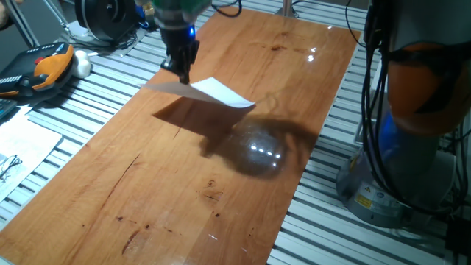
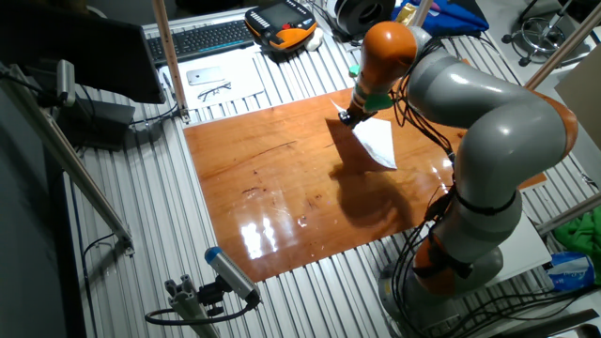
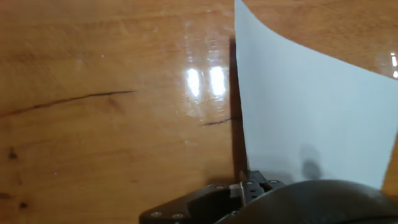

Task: Flip over and spread out the paper that is laid flat on the table

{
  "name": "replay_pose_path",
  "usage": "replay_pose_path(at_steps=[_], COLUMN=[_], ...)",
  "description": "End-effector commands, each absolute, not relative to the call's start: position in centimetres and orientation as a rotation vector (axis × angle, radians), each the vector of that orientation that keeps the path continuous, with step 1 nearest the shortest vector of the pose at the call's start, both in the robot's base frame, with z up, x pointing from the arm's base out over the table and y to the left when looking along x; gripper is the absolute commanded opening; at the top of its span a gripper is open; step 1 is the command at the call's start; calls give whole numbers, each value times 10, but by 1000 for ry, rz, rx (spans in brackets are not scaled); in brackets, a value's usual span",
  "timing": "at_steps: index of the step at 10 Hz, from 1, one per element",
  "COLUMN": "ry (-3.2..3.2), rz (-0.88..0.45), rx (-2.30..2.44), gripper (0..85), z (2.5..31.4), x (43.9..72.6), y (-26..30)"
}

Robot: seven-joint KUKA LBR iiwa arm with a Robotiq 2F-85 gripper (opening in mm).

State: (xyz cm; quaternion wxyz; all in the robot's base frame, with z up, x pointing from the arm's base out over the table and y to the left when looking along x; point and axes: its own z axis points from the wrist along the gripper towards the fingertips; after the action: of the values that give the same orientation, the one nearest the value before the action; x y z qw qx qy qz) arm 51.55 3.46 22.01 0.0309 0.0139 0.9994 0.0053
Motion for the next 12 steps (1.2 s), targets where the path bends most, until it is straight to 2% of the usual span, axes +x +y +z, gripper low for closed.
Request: replay_pose_path(at_steps=[1,4,8,12], ry=[3086,3084,3063,3078], rz=[15,-20,-74,-67], rx=[21,-49,10,42], gripper=[0,0,0,0], z=[225,242,242,243], x=[517,516,514,513], y=[26,-5,0,0])
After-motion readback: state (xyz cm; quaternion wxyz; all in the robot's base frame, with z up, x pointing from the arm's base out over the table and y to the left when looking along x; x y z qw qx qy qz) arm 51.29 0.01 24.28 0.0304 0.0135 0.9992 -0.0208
